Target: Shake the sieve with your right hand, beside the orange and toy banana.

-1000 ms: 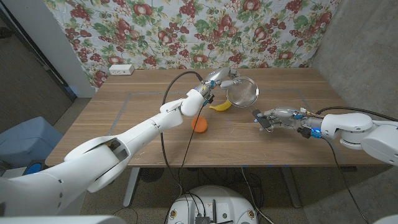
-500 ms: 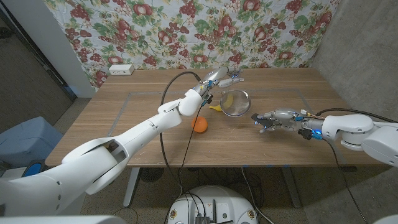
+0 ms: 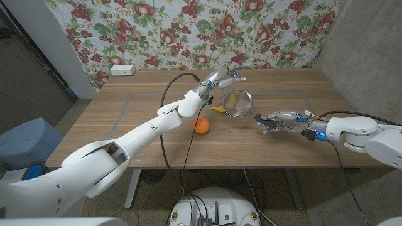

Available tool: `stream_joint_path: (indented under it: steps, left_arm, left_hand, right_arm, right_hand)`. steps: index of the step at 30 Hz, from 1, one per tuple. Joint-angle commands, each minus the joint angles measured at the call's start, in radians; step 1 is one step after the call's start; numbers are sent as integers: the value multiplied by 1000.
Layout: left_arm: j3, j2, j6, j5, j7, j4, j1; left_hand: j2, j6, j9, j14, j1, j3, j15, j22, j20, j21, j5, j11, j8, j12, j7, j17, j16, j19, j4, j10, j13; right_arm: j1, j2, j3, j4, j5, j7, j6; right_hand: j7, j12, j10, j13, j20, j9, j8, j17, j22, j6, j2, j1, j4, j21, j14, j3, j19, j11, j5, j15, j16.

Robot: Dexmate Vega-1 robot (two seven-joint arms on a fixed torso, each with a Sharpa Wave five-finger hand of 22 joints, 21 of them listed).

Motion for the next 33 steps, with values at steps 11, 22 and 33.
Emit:
stream_joint_path:
  steps: [11, 22, 33]
  left_arm:
    - [-80, -20, -154, -133, 40, 42, 64]
    - [-126, -44, -273, -197, 47, 100, 93]
    - [-166, -70, -331, -297, 2, 134, 119]
  left_hand:
    - [32, -32, -1, -75, -52, 10, -5, 2, 13, -8, -4, 4, 8, 4, -39, 3, -5, -4, 10, -76, -24]
    - [67, -28, -3, -78, -78, 17, 5, 2, 23, -5, -6, 4, 12, 12, -56, 6, 5, 8, 25, -80, -37]
    - [93, -22, -6, -121, -106, 25, 0, 2, 19, -7, -9, -2, 14, 15, -57, 5, -3, 11, 35, -89, -52]
  right_arm:
    - [19, 30, -25, 52, 31, 15, 44]
    - [69, 32, -72, 92, 52, 29, 47]
    - [69, 42, -80, 107, 63, 19, 82]
  right_hand:
    - [7, 8, 24, 5, -18, 27, 12, 3, 5, 0, 25, 44, 4, 30, 9, 4, -10, -40, 3, -85, 13]
    - [10, 11, 25, 3, -17, 44, 17, 4, 6, 0, 23, 55, 1, 52, 10, 4, -13, -39, 3, -86, 23]
    - [9, 13, 24, 2, -16, 47, 15, 3, 6, 2, 23, 59, 3, 66, 9, 3, -16, -39, 3, -86, 29]
